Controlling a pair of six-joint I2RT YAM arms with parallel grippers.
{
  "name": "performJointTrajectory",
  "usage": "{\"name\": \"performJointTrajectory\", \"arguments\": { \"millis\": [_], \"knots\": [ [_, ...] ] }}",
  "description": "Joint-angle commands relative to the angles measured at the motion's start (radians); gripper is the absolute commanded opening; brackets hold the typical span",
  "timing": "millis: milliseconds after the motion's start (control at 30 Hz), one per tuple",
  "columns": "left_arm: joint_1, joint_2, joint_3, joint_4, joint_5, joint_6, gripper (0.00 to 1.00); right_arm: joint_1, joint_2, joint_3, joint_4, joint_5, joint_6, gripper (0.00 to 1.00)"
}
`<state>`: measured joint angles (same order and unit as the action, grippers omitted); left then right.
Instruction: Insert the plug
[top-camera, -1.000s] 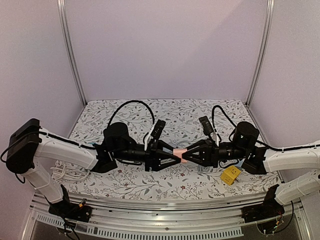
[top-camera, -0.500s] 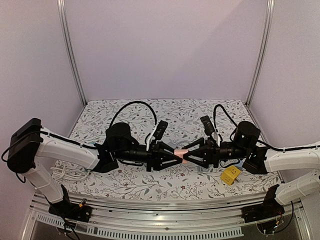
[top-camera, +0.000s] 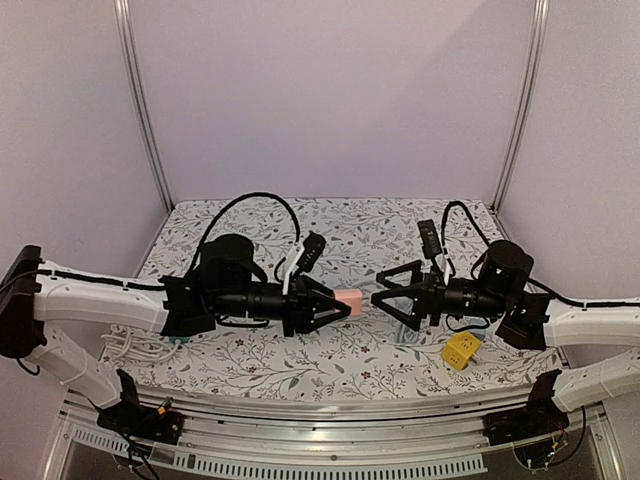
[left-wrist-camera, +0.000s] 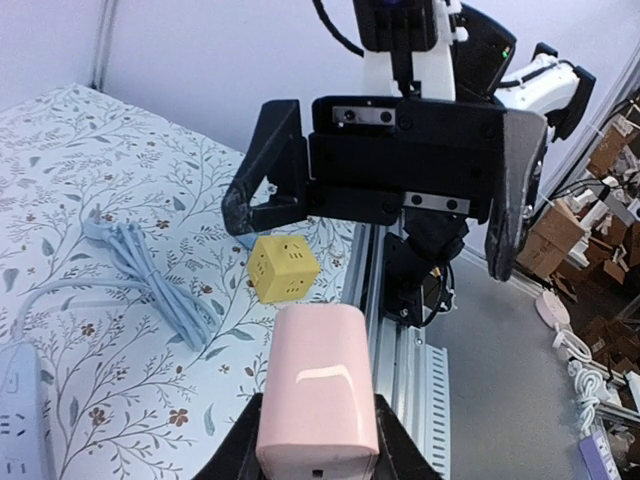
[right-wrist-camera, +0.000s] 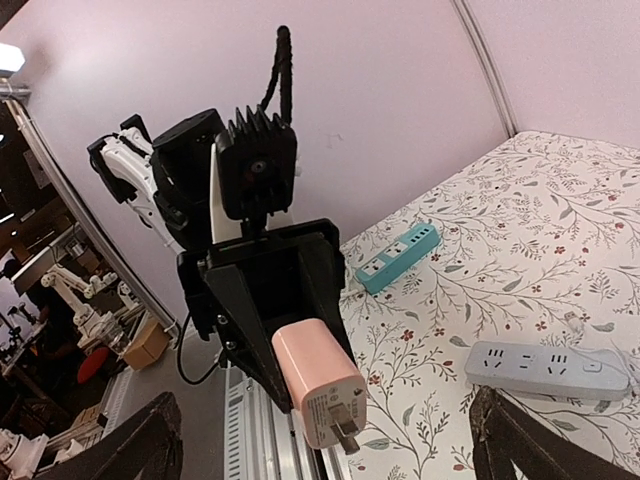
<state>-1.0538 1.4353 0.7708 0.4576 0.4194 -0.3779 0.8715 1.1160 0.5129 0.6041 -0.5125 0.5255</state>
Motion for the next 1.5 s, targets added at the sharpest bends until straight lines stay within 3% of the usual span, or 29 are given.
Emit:
{"name": "performJointTrajectory", "arguments": {
  "millis": [0,367,500,633,733,967,1167,1467],
  "knots": [
    [-0.011,-0.072,0.053,-0.277,-0.182,0.029,0.00,0.001,-0.030,-0.017,-0.062,0.135,-0.024,0.99],
    [-0.006,-0.193,0.186,-0.763,-0.519,0.035,0.00,0.001,-0.064,-0.020,-0.089,0.165,-0.029,0.99],
    [0.002,-0.200,0.247,-0.900,-0.556,0.073,0.00,0.001,-0.067,-0.016,-0.101,0.181,-0.032,0.99],
    [0.023,-0.137,0.336,-1.052,-0.625,0.107,0.00,0.001,-0.069,-0.013,-0.115,0.200,-0.036,0.99],
    [0.040,-0.086,0.366,-1.074,-0.632,0.143,0.00,0.001,-0.074,-0.010,-0.131,0.215,-0.037,0.99],
    [0.107,0.005,0.437,-1.122,-0.521,0.220,0.00,0.002,-0.109,-0.017,-0.155,0.252,-0.044,0.99],
    [0.118,0.162,0.531,-1.349,-0.709,0.315,0.00,0.001,-0.134,-0.014,-0.187,0.266,-0.041,0.99],
    [0.139,0.342,0.651,-1.444,-0.647,0.417,0.00,0.002,-0.206,-0.026,-0.208,0.264,-0.020,0.99]
  ]
}}
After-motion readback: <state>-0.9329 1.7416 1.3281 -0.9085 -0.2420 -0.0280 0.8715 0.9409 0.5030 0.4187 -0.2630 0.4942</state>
